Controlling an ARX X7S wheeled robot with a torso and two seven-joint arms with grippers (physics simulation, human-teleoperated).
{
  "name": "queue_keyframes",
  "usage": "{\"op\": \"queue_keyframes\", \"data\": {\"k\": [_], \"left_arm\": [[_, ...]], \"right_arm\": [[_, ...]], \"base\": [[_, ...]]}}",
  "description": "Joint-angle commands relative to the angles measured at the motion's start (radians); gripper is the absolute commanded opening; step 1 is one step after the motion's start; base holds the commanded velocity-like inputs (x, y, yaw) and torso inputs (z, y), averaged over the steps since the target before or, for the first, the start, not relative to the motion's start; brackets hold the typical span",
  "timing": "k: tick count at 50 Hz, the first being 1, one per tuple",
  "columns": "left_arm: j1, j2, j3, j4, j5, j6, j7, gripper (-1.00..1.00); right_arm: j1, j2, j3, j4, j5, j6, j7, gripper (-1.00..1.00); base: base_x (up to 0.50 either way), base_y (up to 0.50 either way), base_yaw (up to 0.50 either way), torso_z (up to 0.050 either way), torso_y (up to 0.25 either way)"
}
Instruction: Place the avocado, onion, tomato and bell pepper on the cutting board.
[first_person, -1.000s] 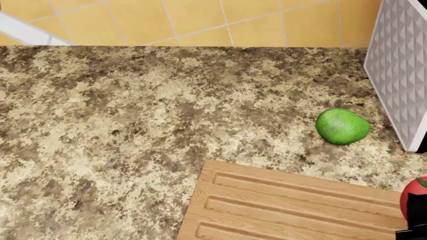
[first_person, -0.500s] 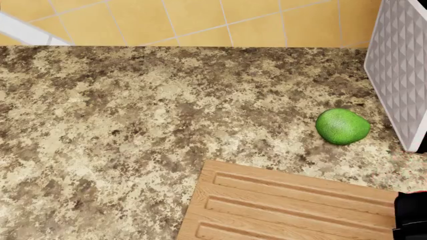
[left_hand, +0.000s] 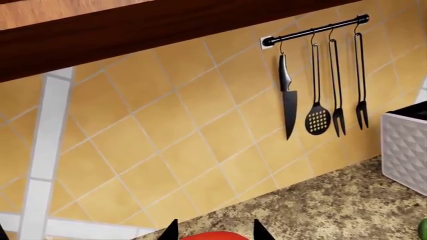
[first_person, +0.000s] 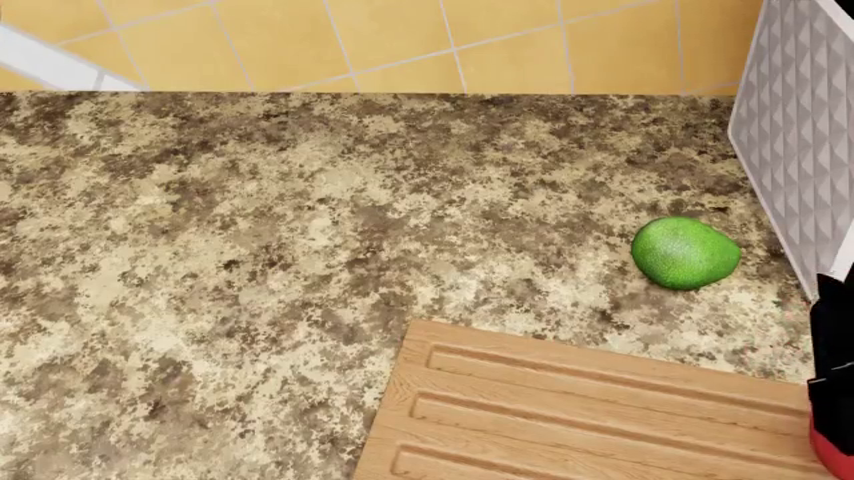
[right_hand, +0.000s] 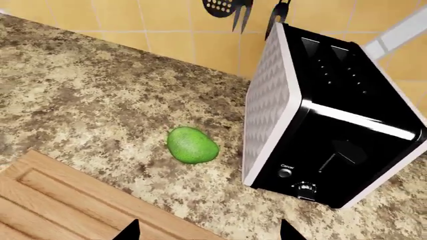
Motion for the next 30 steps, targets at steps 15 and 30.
{"op": "queue_keyframes", "data": {"k": [15, 30], "left_arm": [[0.018, 0.075, 0.053, -0.079, -0.003, -0.011, 0.054, -1.00], [0.037, 0.162, 0.129, -0.151, -0.062, -0.062, 0.118, -1.00]], "right_arm": [[0.456, -0.232, 0.011, 0.125, 0.089, 0.208, 0.276, 1.00], [0.504, -0.284, 0.011, 0.160, 0.025, 0.205, 0.274, 1.00]], "base": [[0.00, 0.00, 0.00, 0.000, 0.000], [0.00, 0.00, 0.00, 0.000, 0.000]]}}
